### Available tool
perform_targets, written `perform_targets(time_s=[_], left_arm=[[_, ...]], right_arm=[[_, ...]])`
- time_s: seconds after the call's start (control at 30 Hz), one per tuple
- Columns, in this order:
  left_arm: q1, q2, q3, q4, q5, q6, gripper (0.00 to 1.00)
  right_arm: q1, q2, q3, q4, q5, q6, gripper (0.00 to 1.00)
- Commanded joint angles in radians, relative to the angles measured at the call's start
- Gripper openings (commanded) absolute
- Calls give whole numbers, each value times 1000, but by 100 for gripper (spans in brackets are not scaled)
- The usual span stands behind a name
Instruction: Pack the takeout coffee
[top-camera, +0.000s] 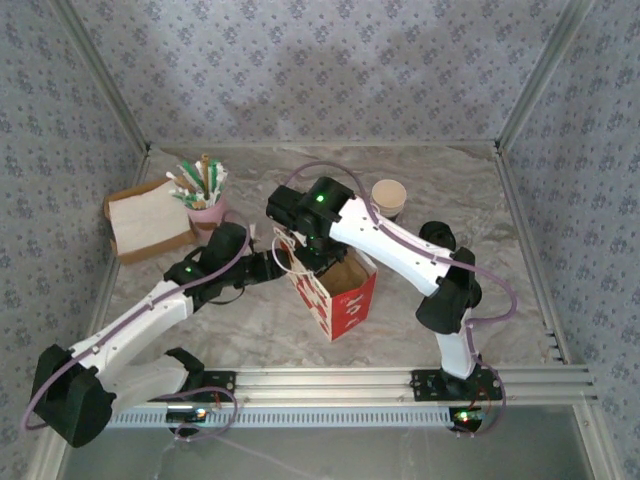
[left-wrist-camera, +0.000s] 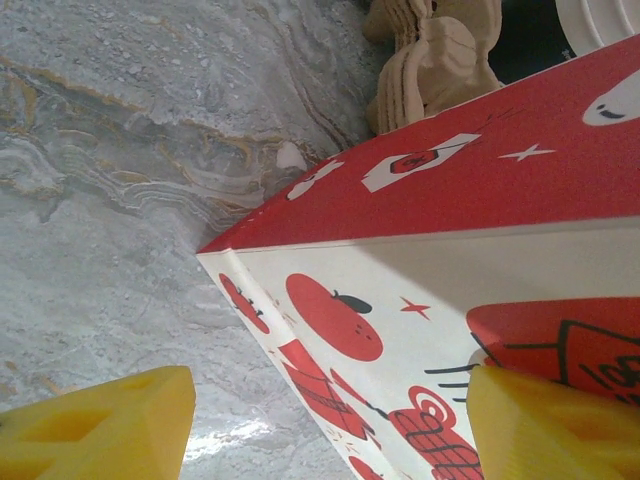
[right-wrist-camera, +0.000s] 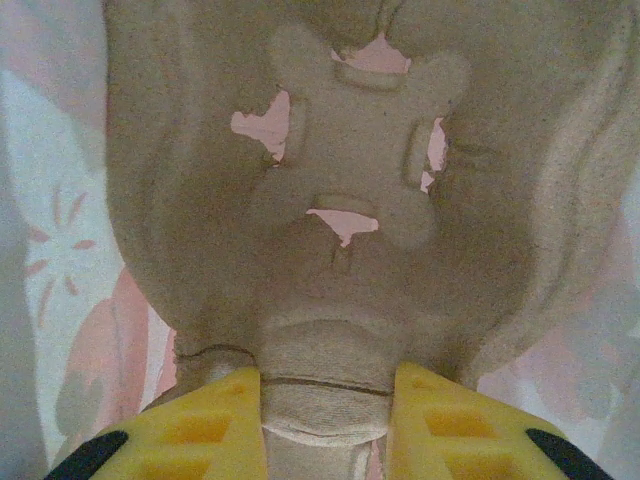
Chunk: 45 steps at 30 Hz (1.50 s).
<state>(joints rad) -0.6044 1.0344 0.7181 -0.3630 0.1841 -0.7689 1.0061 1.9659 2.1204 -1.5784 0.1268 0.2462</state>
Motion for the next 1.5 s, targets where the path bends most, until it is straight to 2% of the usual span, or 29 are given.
perform_targets(time_s=[0.0,0.4,0.7,0.9,1.1,1.47], left_arm=[[-6,-31,-18,-17,-44,2,73],[-6,-60,-43,-21,-55,-3,73],[-6,-59,-14,-35,-41,5,72],[-8,-256,9,-74,-22,9,73],[-9,-460,7,1,92,-27,74],[-24,-419,26,240,252,-109,86]], right_arm=[[12,19,-21,-22,-31,8,31],[-6,5,-82,36,-91,7,31],[-28,-36,-51,21,-98,-2,31],[-39,-41,-58,23,-100,-7,31],[-40,-38,-56,27,-105,-8,31],[-42,-39,-62,30,-103,-9,31]])
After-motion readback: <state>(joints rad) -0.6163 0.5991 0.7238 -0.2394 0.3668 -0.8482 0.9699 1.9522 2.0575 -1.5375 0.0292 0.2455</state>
